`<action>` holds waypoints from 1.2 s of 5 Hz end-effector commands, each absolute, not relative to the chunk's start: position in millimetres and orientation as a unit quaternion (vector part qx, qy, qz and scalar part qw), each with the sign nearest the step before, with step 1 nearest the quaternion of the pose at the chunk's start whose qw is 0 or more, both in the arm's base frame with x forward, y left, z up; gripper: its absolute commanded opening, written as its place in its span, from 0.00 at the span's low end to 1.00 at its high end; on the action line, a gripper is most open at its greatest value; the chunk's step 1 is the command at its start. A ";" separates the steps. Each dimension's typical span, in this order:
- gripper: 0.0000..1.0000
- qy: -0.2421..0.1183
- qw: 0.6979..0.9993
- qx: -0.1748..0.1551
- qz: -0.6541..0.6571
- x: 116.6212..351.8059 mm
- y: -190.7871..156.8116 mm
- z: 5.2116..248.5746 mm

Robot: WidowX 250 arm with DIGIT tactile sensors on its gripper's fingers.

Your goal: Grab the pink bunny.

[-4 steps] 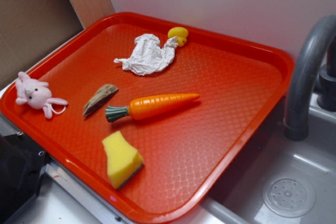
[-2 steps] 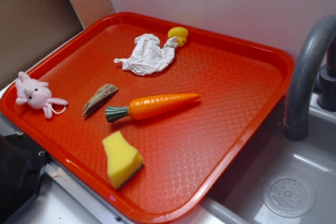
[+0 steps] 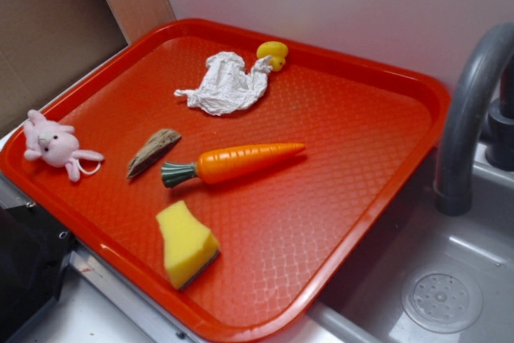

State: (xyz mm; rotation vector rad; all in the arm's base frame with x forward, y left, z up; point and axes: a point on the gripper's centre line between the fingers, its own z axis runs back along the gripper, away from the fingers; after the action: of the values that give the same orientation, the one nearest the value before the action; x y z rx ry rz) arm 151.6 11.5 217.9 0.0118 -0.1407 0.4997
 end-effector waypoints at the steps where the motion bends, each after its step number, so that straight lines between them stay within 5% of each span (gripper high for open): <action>1: 1.00 -0.030 0.876 0.050 0.480 146.5 73.2 164.1; 2: 1.00 0.001 0.837 0.042 0.546 132.7 88.6 130.2; 4: 1.00 0.031 0.856 0.031 0.515 120.6 111.8 82.3; 6: 1.00 0.034 0.883 -0.041 0.466 121.8 125.0 44.3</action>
State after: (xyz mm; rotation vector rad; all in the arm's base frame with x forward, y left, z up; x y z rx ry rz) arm 132.5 119.7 42.2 -0.0964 0.0859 0.9485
